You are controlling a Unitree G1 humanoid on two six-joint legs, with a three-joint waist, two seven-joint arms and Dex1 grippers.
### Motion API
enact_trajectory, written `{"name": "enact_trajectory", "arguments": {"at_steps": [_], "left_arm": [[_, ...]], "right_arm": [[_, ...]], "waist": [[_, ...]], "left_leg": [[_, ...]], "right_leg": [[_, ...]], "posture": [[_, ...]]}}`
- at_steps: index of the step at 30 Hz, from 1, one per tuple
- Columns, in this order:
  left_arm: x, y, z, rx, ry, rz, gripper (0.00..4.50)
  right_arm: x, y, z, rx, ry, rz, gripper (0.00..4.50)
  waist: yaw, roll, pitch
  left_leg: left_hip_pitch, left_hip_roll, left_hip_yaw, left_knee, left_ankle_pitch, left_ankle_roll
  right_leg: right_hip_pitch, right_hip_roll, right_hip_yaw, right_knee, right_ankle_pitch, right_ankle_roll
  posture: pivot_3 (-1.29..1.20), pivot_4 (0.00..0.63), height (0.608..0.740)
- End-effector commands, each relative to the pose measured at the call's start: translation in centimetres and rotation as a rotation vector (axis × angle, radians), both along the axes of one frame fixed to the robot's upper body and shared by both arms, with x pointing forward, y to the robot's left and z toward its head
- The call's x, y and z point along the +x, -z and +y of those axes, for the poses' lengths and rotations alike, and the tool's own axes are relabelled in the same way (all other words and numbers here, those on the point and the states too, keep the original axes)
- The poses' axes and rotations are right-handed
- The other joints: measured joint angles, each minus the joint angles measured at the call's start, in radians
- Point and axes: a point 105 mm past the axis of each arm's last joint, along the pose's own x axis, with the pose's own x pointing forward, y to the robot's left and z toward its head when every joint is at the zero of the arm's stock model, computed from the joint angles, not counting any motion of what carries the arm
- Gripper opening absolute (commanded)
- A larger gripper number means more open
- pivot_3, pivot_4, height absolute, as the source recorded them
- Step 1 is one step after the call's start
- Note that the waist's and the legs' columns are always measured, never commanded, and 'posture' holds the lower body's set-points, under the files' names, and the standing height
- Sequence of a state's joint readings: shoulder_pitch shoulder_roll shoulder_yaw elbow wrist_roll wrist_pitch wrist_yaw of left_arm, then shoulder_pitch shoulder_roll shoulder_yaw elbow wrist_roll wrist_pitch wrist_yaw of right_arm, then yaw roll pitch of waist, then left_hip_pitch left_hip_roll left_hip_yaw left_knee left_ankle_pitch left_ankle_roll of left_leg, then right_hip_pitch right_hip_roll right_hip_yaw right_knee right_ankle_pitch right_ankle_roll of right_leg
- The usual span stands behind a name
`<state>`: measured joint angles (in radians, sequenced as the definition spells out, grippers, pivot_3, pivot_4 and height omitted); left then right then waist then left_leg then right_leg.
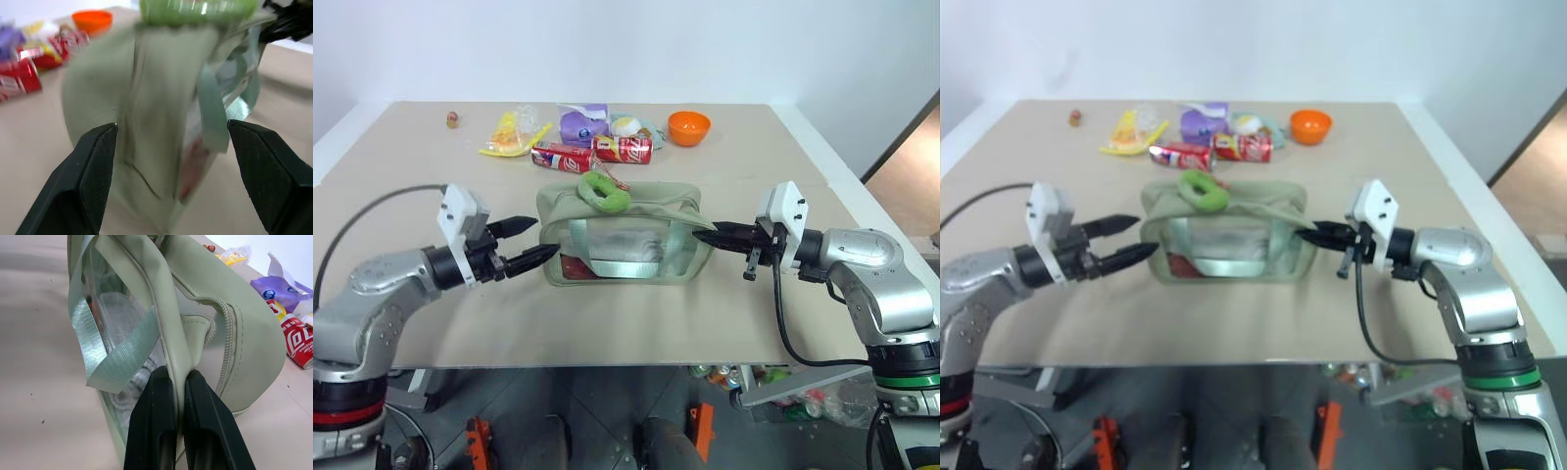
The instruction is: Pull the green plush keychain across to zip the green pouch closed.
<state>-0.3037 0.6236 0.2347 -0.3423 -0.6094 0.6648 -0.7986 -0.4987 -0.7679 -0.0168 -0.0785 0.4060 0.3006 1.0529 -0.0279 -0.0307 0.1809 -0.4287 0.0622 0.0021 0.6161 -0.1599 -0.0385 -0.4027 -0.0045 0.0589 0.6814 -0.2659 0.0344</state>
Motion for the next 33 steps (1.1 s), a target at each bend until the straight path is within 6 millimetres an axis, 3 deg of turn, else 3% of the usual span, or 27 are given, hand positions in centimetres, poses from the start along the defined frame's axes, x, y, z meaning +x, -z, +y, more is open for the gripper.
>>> {"name": "enact_trajectory", "arguments": {"at_steps": [1,4,5,7,12,15,18,20,25,29,33], "left_arm": [[0.3,-1.1,-0.5,-0.029,-0.052,-0.105,3.70],[0.8,-0.9,-0.7,-0.069,-0.071,-0.118,3.70],[0.9,-0.6,-0.8,-0.065,-0.070,-0.115,3.19],[1.0,-0.3,-1.0,-0.063,-0.069,-0.119,2.73],[1.0,-0.4,-1.8,-0.084,-0.048,-0.129,0.91],[1.0,-0.3,-2.1,-0.083,-0.039,-0.125,0.00],[1.0,0.0,-2.4,-0.076,-0.029,-0.118,0.00],[1.0,0.1,-2.6,-0.073,-0.020,-0.113,0.00],[0.9,0.1,-3.1,-0.076,0.001,-0.102,0.00],[0.8,0.2,-3.6,-0.080,0.016,-0.095,0.00],[0.8,0.0,-4.0,-0.087,0.026,-0.095,0.00]], "right_arm": [[0.1,-1.2,0.1,-0.007,-0.014,-0.046,0.00],[0.2,-1.3,0.1,-0.010,-0.015,-0.047,0.00],[0.2,-1.3,0.1,-0.011,-0.015,-0.048,0.00],[0.2,-1.4,0.0,-0.007,-0.013,-0.047,0.00],[0.0,-1.9,-0.1,0.050,0.000,0.011,0.00],[-0.4,-2.3,0.1,0.051,-0.018,-0.003,1.10],[-0.9,-3.1,0.4,0.022,-0.044,-0.048,2.13],[-0.9,-4.9,1.1,0.028,-0.048,-0.114,2.84],[-1.6,-8.8,5.6,0.054,-0.139,-0.247,4.47],[-1.4,-9.4,9.4,0.076,-0.183,-0.295,4.47],[0.0,-7.5,11.3,0.053,-0.197,-0.276,4.47]], "waist": [[0.000,0.000,0.000],[0.001,0.000,0.000],[0.001,0.000,0.000],[0.002,0.000,0.000],[0.004,0.000,0.000],[0.004,0.000,0.000],[0.004,0.000,0.000],[0.004,0.000,0.000],[0.003,0.001,0.000],[0.008,0.001,0.000],[0.010,0.001,0.000]], "left_leg": [[0.000,0.000,0.000,0.000,0.000,0.001],[0.000,0.000,0.001,0.001,0.001,0.001],[0.000,0.000,0.001,0.001,0.001,0.001],[0.000,0.000,0.002,0.001,0.001,0.001],[-0.001,0.000,0.002,0.001,0.000,0.001],[-0.001,0.000,0.002,0.001,0.000,0.001],[-0.001,0.000,0.002,0.001,0.000,0.001],[-0.001,0.000,0.002,0.001,0.000,0.001],[-0.001,0.000,0.002,0.001,0.001,0.001],[-0.001,0.000,0.001,0.001,0.000,0.001],[-0.004,-0.002,0.001,0.001,0.000,0.001]], "right_leg": [[0.000,0.000,0.001,0.000,0.001,0.000],[0.000,0.000,0.002,0.000,0.002,0.001],[0.000,0.000,0.002,0.000,0.002,0.001],[0.000,0.000,0.002,0.000,0.002,0.001],[-0.001,0.000,0.003,0.000,0.001,0.002],[-0.001,0.000,0.003,0.000,0.002,0.002],[-0.001,0.000,0.002,0.000,0.002,0.002],[-0.001,0.000,0.003,0.000,0.002,0.002],[-0.002,0.001,0.003,0.000,0.002,0.002],[-0.001,0.001,0.002,0.000,0.002,0.002],[-0.001,-0.002,0.003,-0.001,0.002,0.003]], "posture": [[0.00,0.150,0.740],[0.00,0.150,0.740],[0.00,0.150,0.740],[0.00,0.150,0.740],[0.00,0.150,0.740],[0.00,0.150,0.740],[0.00,0.150,0.740],[0.00,0.150,0.740],[0.00,0.150,0.740],[0.00,0.150,0.740],[0.00,0.150,0.740]]}}
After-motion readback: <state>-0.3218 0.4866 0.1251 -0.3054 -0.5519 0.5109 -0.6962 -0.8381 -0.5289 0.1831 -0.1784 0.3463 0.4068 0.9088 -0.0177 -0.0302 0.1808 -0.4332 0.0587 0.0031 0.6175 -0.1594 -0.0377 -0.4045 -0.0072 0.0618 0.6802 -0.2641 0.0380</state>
